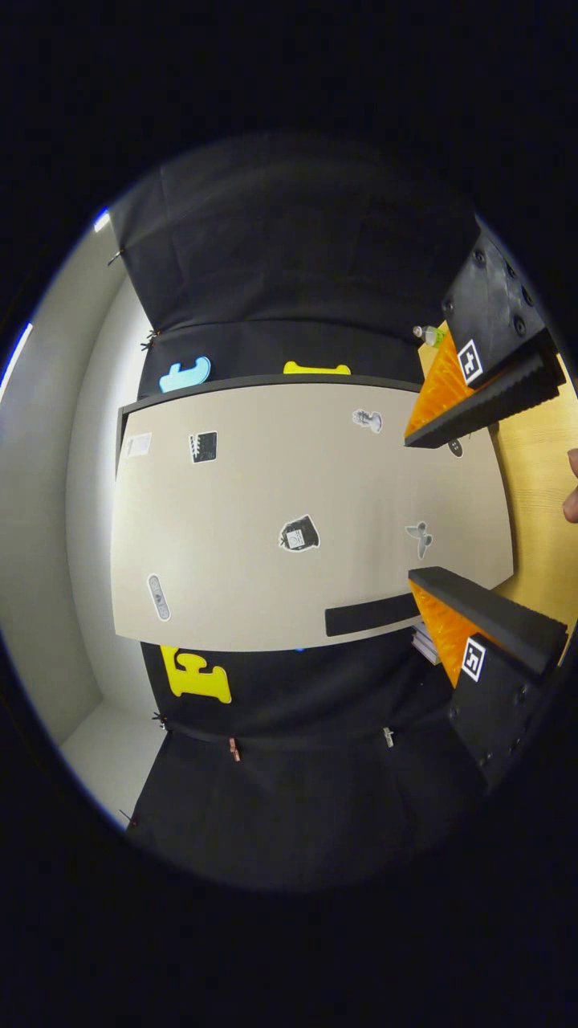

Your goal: Open the shoe cabinet door, grab the shoes and put them into the shoe cabinet, then close the shoe cabinet door.

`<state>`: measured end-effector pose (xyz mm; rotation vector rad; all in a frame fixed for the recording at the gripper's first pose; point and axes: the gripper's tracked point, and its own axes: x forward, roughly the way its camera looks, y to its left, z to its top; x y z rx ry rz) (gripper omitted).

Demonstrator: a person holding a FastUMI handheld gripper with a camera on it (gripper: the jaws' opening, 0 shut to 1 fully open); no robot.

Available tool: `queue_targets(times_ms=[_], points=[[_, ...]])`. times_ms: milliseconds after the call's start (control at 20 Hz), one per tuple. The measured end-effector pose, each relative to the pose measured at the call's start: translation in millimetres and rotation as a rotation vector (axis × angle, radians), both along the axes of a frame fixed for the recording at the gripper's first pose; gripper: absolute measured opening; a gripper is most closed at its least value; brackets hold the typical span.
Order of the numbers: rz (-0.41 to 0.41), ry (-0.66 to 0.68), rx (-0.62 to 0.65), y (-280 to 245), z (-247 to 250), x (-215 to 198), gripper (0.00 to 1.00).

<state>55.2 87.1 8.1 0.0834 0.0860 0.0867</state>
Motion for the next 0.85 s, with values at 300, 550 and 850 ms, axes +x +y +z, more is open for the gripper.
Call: queue_targets(times_ms=[300, 550, 850], points=[[-0.015, -0.010, -0.035, -4, 1, -2, 0.97], [-0.013, -0.010, -0.039, -5, 2, -5, 0.98], [-0.012, -0.014, -0.044, -5, 2, -11, 0.98]])
